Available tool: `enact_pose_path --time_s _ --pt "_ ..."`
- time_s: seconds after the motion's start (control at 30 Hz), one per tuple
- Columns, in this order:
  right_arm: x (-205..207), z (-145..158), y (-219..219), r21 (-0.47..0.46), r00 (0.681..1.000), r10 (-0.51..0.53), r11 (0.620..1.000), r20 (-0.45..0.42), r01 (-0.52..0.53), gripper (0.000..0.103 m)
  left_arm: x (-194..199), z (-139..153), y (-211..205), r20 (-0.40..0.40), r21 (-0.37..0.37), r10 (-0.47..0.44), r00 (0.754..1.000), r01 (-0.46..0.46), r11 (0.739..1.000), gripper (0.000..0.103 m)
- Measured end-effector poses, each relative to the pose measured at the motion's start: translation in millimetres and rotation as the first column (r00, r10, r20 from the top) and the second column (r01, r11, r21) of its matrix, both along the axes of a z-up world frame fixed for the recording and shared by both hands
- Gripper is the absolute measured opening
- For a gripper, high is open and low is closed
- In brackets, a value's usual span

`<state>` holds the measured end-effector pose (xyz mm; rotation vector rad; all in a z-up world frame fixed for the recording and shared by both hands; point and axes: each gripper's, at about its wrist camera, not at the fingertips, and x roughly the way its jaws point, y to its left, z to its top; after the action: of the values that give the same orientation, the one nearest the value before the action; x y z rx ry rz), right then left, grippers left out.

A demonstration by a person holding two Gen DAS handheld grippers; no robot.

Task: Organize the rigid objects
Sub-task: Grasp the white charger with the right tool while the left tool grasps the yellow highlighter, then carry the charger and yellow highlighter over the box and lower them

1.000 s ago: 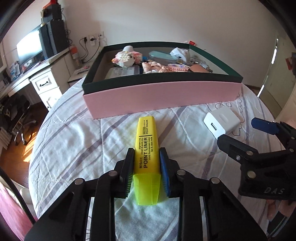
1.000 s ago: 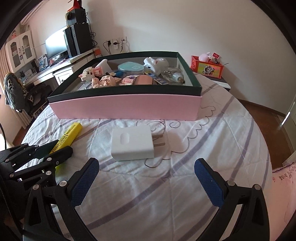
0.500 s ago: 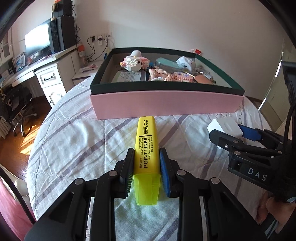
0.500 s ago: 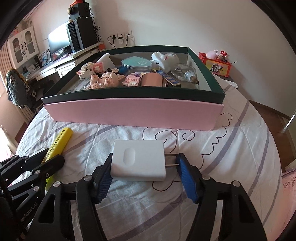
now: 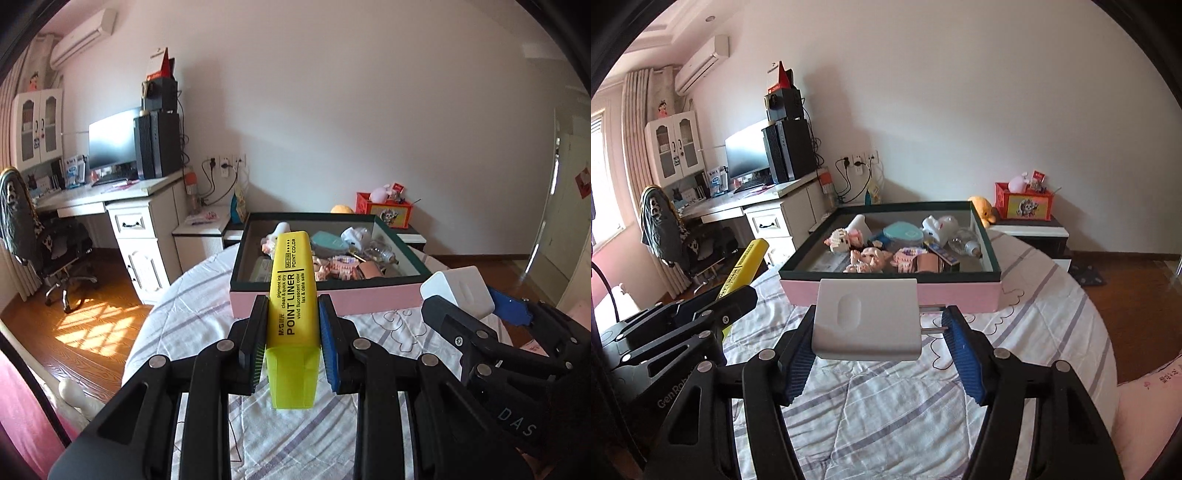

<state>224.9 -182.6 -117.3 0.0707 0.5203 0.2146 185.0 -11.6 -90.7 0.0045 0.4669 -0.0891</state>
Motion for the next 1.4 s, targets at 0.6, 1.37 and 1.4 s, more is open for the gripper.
enact_pose_path --time_s 0.6,1.37,1.4 --pt "-94 71 -5 -0.001 0.977 -0.042 0.999 0.210 0.044 0.067 -88 62 -14 0.191 0.055 -0.005 0.982 -0.006 0.998 0.027" --pt "-13 70 -6 -0.048 0.986 -0.012 0.999 0.164 0.020 0.067 52 46 -29 0.057 0.101 -0.067 0.996 0.061 0.993 0.027" --pt "2 68 -5 -0.060 0.989 -0.009 0.998 0.148 0.018 0.067 72 43 -30 0.028 0.099 -0.074 0.997 0.071 0.993 0.027"
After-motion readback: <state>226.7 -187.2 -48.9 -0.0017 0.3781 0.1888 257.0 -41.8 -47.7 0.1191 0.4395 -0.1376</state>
